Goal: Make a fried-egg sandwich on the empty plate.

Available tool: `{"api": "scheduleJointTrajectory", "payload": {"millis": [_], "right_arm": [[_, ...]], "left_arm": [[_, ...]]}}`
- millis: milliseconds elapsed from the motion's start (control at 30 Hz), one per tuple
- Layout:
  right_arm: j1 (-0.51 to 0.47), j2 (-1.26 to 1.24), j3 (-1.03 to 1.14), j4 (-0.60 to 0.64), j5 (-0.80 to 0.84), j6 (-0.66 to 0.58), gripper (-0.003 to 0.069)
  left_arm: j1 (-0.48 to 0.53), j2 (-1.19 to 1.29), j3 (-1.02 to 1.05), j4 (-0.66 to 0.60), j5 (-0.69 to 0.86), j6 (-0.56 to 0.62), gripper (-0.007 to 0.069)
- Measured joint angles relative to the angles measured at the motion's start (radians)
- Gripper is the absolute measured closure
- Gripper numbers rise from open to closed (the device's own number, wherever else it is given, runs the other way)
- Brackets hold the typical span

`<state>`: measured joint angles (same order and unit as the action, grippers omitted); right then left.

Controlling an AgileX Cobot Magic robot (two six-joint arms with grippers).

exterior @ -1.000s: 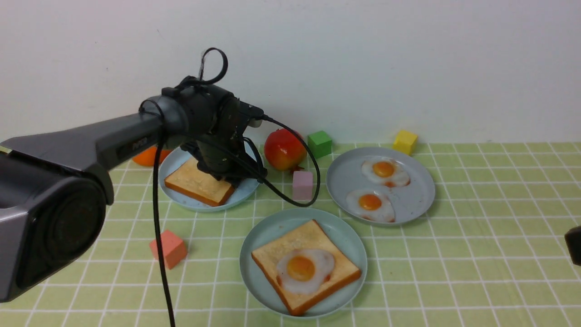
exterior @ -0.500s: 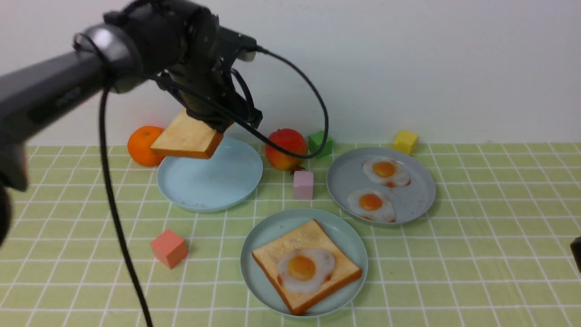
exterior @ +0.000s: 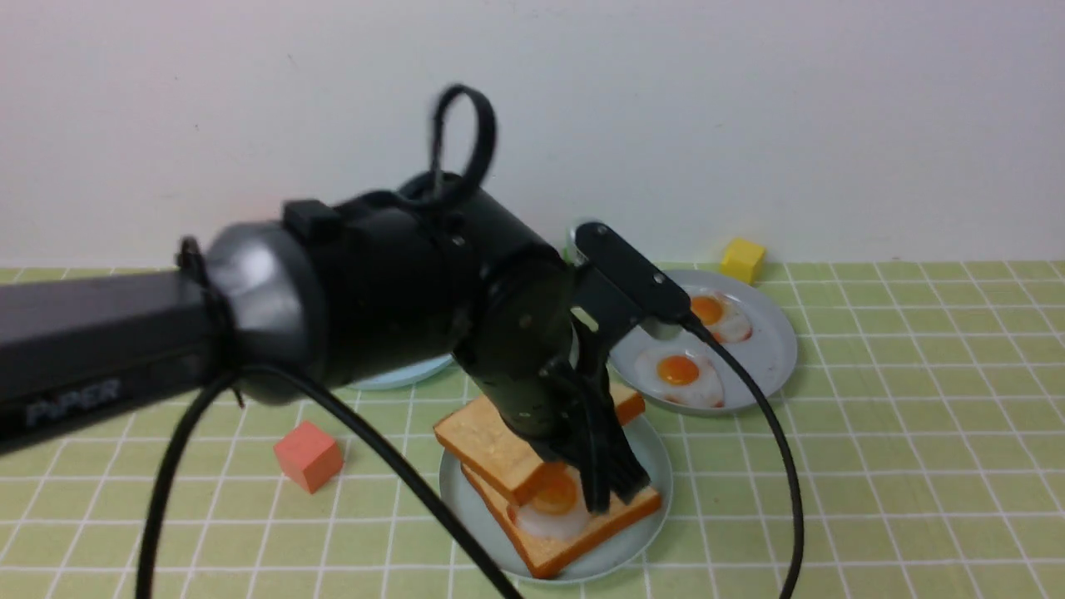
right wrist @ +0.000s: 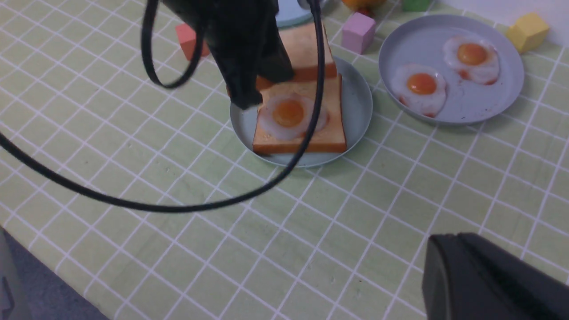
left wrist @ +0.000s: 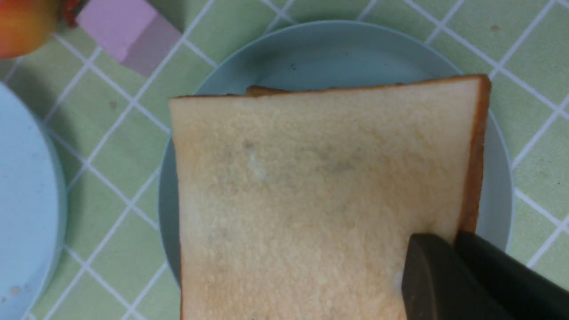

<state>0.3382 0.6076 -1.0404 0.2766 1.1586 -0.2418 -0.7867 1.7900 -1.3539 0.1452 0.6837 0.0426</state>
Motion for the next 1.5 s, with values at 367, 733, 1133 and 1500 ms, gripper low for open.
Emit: {"api": "scheduleJointTrajectory", "payload": {"millis": [367, 733, 1133, 1500], "right_arm": [[0.000, -0.007, 0.000, 0.000, 0.010, 0.001, 0.0627], [0.000, -0.007, 0.000, -0.003, 0.010, 0.001, 0.0627], [0.000, -0.007, 0.000, -0.003, 0.009, 0.001, 0.0624], [0.000, -0.007, 0.000, -0.003, 0.016, 0.001, 0.0624]], "left_arm": [[-0.002, 0.086, 0.001, 0.007, -0.054, 0.004, 0.0612], [-0.002, 0.118, 0.001, 0.006, -0.066, 0.003, 0.0592], [-0.002, 0.118, 0.001, -0.039, -0.064, 0.002, 0.0334], [-0.033, -0.218, -0.045, -0.182, 0.039, 0.000, 0.0423]]}}
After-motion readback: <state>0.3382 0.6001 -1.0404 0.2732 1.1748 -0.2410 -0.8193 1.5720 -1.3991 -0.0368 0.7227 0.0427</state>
